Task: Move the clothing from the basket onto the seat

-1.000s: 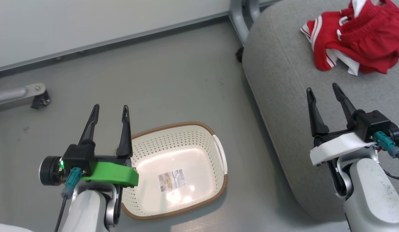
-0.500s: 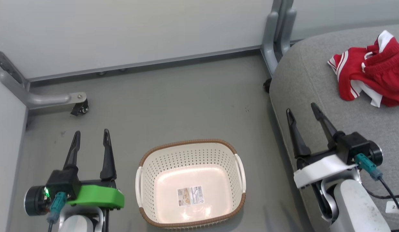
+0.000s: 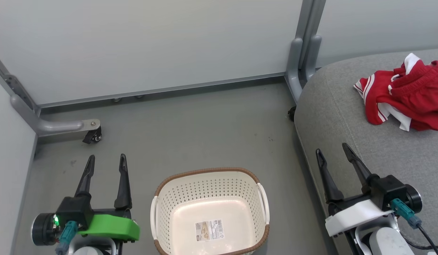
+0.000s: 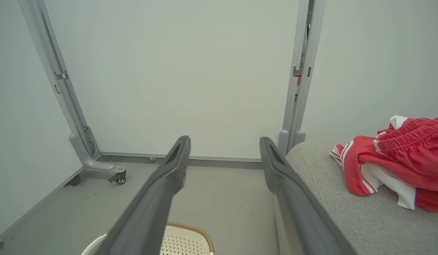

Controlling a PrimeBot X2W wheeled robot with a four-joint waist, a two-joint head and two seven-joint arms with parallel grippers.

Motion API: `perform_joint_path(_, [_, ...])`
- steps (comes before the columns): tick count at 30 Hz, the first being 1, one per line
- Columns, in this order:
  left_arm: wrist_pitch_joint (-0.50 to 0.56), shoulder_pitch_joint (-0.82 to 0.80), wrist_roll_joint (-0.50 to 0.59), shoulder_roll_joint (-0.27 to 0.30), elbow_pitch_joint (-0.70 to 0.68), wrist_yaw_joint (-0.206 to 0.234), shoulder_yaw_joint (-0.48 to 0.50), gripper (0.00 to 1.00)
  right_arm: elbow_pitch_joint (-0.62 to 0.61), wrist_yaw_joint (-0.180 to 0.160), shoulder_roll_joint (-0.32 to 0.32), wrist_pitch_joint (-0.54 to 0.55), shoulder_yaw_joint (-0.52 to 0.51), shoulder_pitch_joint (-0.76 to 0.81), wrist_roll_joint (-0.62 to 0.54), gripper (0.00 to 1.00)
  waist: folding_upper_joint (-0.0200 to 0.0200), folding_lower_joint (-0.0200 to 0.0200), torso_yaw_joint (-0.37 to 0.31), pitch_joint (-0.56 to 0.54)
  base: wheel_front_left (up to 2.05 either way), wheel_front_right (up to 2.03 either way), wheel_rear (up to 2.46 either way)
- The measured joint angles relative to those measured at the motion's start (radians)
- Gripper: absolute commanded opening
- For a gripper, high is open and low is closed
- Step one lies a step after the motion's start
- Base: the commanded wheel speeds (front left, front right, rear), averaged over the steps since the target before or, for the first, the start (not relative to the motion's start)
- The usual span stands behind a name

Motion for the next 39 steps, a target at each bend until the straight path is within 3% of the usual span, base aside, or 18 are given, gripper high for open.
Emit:
perform_joint_path(29, [0.0,0.001,0.018,-0.007,0.056,-0.021,-0.019,1.0,0.002,0.0,0.001,0.0,-0.029,0.035,0.019,1.0,0.0,0.0,-0.007,0.007,0.0,0.0,0.0])
perform_joint_path(30, [0.0,0.002,0.018,-0.007,0.058,-0.021,-0.019,0.0,0.004,0.0,0.002,0.0,-0.029,0.036,0.019,0.0,0.0,0.0,-0.008,0.008,0.0,0.0,0.0])
perform_joint_path(35, [0.001,0.013,0.014,-0.012,0.105,-0.021,-0.021,0.0,0.048,0.0,0.008,0.002,-0.025,0.059,0.021,0.0,0.0,0.0,-0.008,0.008,0.0,0.0,0.0])
perform_joint_path(39, [0.027,0.015,-0.056,-0.013,0.113,-0.021,-0.012,0.0,0.056,0.0,0.009,0.019,-0.028,0.062,0.093,0.0,0.0,0.0,-0.011,0.008,0.0,0.0,0.0])
